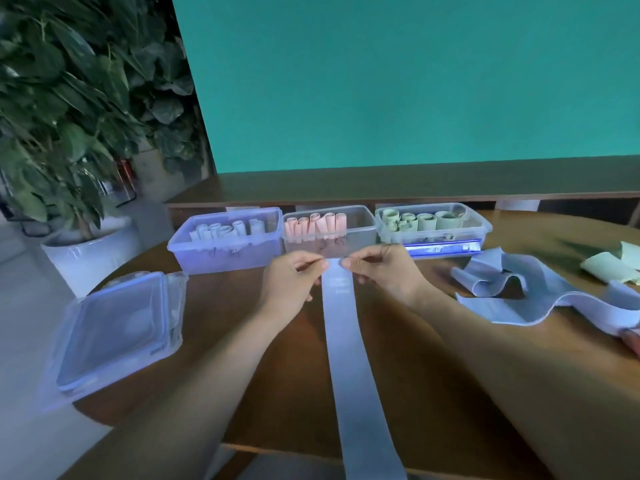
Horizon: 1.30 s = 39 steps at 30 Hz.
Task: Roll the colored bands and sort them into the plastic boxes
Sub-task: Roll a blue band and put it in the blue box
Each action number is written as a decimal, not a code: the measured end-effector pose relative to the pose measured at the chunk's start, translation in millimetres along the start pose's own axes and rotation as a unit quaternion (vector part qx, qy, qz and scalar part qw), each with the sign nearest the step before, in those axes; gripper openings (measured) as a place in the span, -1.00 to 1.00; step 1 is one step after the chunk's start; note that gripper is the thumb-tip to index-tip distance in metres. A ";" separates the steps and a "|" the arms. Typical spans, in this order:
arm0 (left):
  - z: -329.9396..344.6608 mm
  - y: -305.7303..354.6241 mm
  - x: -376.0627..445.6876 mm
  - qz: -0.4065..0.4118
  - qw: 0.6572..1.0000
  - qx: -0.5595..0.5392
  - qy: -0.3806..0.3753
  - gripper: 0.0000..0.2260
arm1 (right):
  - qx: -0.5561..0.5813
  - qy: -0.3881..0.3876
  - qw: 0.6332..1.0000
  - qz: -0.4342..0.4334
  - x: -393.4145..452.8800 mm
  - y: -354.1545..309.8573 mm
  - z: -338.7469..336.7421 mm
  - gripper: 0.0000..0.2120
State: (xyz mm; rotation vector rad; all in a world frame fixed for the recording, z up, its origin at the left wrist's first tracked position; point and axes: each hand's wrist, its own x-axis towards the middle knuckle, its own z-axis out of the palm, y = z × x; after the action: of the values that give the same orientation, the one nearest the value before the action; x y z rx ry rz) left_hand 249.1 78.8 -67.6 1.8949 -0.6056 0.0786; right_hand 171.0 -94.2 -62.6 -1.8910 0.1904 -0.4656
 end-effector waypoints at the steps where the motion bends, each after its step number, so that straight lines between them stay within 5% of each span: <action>1: 3.6 -7.0 4.7 -0.006 1.000 -0.002 0.000 -0.93 | -0.010 -0.001 1.000 0.002 4.0 4.7 0.7 -0.88; 13: 20.9 -40.0 32.8 -0.037 0.999 0.015 0.009 -0.87 | -0.110 0.045 0.993 0.010 32.4 34.5 15.3 -0.88; 20: 6.2 -34.5 -0.7 -0.050 0.995 0.083 -0.007 -0.74 | -0.164 0.031 0.986 0.012 -9.1 30.5 8.3 -0.70; 30: -21.6 1.7 -115.4 -0.018 0.995 0.030 -0.088 -0.84 | -0.108 -0.052 0.991 -0.064 -124.4 5.9 -0.4 -0.82; 39: -38.4 17.0 -183.8 0.104 0.987 -0.004 -0.122 -0.93 | -0.112 -0.176 0.967 -0.142 -182.5 -6.4 -9.1 -0.88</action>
State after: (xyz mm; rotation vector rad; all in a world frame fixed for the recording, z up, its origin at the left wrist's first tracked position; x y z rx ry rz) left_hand 90.7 176.4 -98.3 1.8428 -0.9691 -0.0225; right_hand 0.8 -35.8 -95.2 -2.2010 -0.2796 -0.2984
